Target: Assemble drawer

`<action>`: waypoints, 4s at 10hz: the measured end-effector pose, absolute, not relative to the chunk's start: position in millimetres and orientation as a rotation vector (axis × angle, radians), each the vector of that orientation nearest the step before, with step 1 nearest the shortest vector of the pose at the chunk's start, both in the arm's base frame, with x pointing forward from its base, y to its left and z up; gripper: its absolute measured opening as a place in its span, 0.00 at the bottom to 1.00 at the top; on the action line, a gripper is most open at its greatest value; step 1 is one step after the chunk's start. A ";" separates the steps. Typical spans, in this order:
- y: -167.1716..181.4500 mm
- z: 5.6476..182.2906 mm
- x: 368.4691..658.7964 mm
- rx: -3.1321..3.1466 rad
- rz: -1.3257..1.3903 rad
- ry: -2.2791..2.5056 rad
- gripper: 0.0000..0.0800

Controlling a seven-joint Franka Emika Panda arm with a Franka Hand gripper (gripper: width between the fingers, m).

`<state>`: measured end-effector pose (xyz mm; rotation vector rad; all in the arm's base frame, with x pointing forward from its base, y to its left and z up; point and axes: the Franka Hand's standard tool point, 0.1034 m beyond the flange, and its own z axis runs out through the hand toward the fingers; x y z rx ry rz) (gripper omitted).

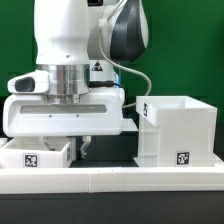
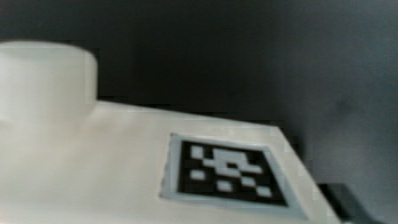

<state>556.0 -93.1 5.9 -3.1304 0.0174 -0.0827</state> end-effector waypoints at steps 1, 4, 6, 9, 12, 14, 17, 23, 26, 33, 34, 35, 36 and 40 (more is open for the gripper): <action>-92.5 5.9 556.1 -3.130 -0.083 0.016 0.25; -92.4 5.9 556.1 -3.130 -0.082 0.014 0.05; -92.4 5.9 556.1 -3.130 -0.082 0.014 0.05; -88.8 9.3 556.8 -3.133 -0.082 -0.111 0.05; -81.8 17.6 549.6 -3.105 -0.055 -0.441 0.05; -83.8 19.9 544.7 -3.096 -0.034 -0.453 0.05; -84.1 18.3 544.0 -3.086 -0.031 -0.523 0.05; -73.0 21.4 534.5 -2.827 0.031 -1.361 0.05; -75.7 20.0 532.9 -2.719 0.041 -1.569 0.05; -73.7 17.4 532.7 -2.365 0.071 -2.117 0.05; -70.6 14.7 531.3 -2.360 0.075 -2.114 0.05; -62.5 15.1 532.2 -2.362 0.072 -2.105 0.05; -53.8 14.8 533.0 -2.345 0.067 -2.119 0.05; -46.2 16.1 536.2 -2.307 0.050 -2.162 0.05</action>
Offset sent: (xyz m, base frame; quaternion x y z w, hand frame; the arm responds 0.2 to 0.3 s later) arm 0.0000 0.0000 0.0000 0.0000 0.0000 0.0000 1.0000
